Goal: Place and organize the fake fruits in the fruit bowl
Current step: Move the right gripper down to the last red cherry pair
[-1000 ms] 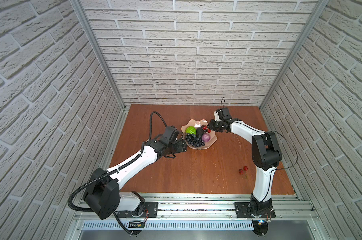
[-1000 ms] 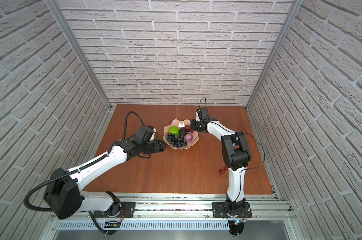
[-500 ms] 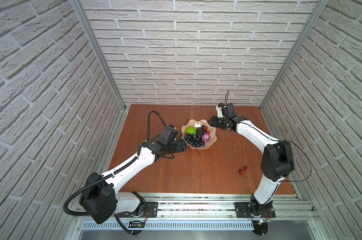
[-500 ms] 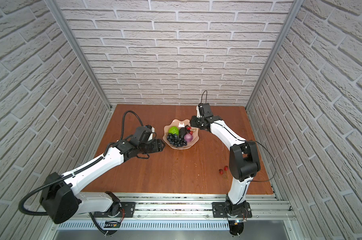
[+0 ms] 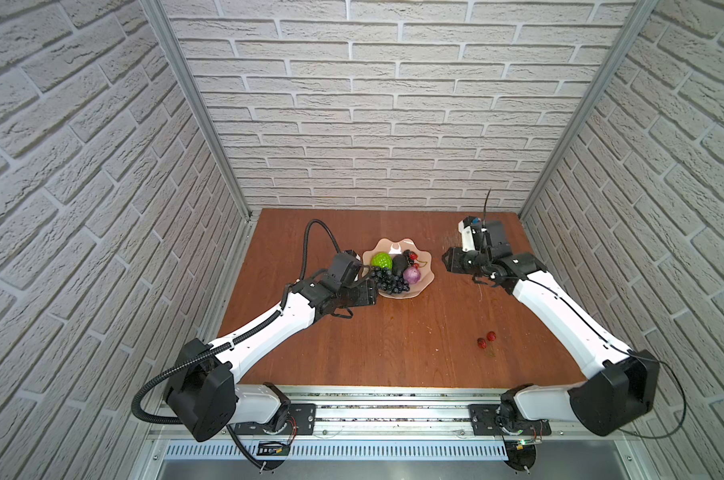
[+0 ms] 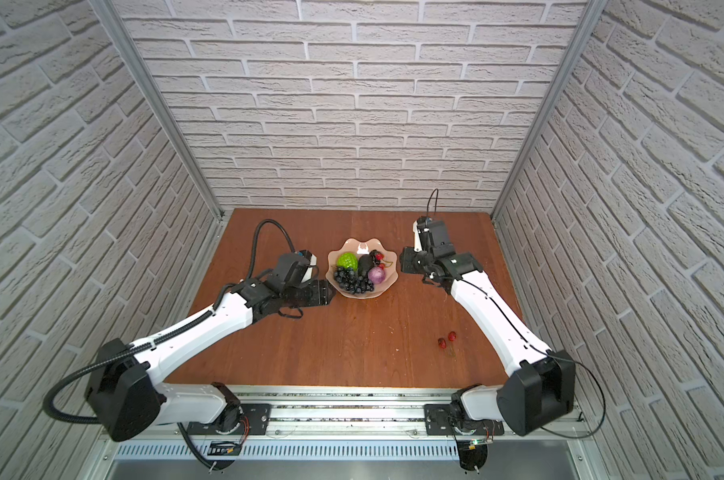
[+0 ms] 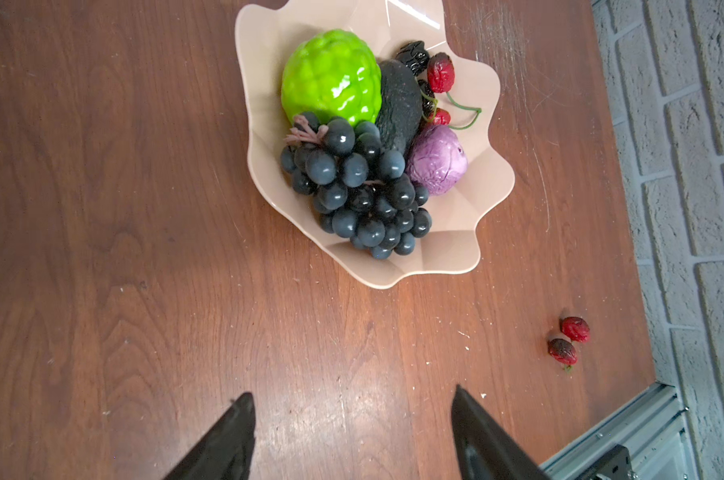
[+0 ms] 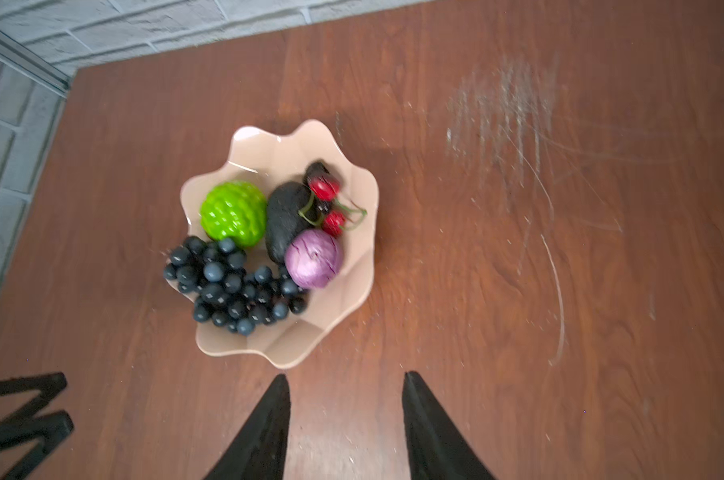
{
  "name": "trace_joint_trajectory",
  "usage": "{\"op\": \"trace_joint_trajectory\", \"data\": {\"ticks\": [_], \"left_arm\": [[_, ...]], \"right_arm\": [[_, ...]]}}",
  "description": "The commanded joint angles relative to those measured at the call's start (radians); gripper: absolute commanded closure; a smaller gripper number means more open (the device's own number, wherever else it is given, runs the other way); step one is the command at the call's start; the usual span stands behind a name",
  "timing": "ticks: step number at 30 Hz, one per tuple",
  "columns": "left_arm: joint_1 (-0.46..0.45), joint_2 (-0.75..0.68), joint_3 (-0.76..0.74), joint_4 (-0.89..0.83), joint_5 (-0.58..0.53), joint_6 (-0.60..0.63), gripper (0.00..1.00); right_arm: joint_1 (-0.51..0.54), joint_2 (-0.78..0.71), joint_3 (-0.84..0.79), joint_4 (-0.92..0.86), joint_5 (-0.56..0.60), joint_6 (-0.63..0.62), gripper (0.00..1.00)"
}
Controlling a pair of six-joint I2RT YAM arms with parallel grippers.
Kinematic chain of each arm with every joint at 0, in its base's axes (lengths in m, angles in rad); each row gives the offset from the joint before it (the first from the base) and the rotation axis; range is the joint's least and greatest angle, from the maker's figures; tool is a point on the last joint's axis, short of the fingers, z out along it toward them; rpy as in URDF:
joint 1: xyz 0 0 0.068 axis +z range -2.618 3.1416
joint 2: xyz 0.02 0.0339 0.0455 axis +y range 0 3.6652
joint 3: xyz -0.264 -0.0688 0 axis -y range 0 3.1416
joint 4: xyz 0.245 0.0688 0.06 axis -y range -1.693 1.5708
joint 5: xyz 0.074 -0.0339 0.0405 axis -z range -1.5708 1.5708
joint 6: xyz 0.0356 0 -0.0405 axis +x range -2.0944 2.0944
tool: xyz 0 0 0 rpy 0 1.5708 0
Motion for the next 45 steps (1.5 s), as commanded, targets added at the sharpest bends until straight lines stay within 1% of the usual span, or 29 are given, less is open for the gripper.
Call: {"op": "trace_joint_trajectory", "data": {"ticks": [1, 3, 4, 6, 9, 12, 14, 16, 17, 19, 22, 25, 29, 32, 36, 45], "left_arm": [[-0.003, 0.004, 0.021, 0.063, 0.008, 0.033, 0.26], [-0.003, -0.001, 0.009, 0.083, 0.015, 0.039, 0.26], [-0.003, -0.002, 0.005, 0.092, 0.019, 0.041, 0.26], [-0.005, -0.008, -0.003, 0.100, 0.024, 0.046, 0.26], [-0.003, -0.023, -0.018, 0.109, 0.027, 0.057, 0.26], [-0.004, -0.035, -0.029, 0.108, 0.020, 0.076, 0.25], [-0.003, -0.044, -0.039, 0.110, 0.011, 0.085, 0.25], [0.000, -0.055, -0.054, 0.118, 0.006, 0.090, 0.26], [0.003, -0.058, -0.061, 0.122, 0.006, 0.089, 0.25], [0.009, -0.067, -0.076, 0.132, 0.013, 0.089, 0.25], [0.027, -0.075, -0.094, 0.152, 0.037, 0.087, 0.25], [0.050, -0.083, -0.113, 0.173, 0.065, 0.085, 0.25], [0.076, -0.106, -0.138, 0.196, 0.090, 0.077, 0.25], [0.091, -0.126, -0.150, 0.200, 0.098, 0.076, 0.25], [0.103, -0.154, -0.168, 0.197, 0.100, 0.079, 0.25], [0.116, -0.186, -0.185, 0.187, 0.096, 0.074, 0.25]], "right_arm": [[-0.006, -0.061, -0.095, -0.164, 0.083, 0.069, 0.49], [-0.023, -0.125, -0.186, -0.155, 0.081, 0.120, 0.45], [-0.044, -0.151, -0.230, -0.145, 0.062, 0.136, 0.43], [-0.092, -0.175, -0.290, -0.143, 0.026, 0.141, 0.41], [-0.167, -0.166, -0.321, -0.184, -0.008, 0.119, 0.39], [-0.270, -0.171, -0.371, -0.177, -0.073, 0.119, 0.38], [-0.361, -0.177, -0.414, -0.160, -0.139, 0.130, 0.38], [-0.444, -0.184, -0.464, -0.135, -0.225, 0.149, 0.40], [-0.465, -0.185, -0.476, -0.135, -0.241, 0.156, 0.40], [-0.486, -0.189, -0.498, -0.141, -0.259, 0.174, 0.42], [-0.487, -0.217, -0.529, -0.166, -0.258, 0.223, 0.45], [-0.487, -0.269, -0.563, -0.196, -0.233, 0.280, 0.48], [-0.501, -0.318, -0.588, -0.227, -0.183, 0.325, 0.52], [-0.535, -0.321, -0.605, -0.225, -0.186, 0.332, 0.52], [-0.597, -0.290, -0.632, -0.200, -0.244, 0.317, 0.54], [-0.608, -0.218, -0.631, -0.153, -0.279, 0.293, 0.57]]}}
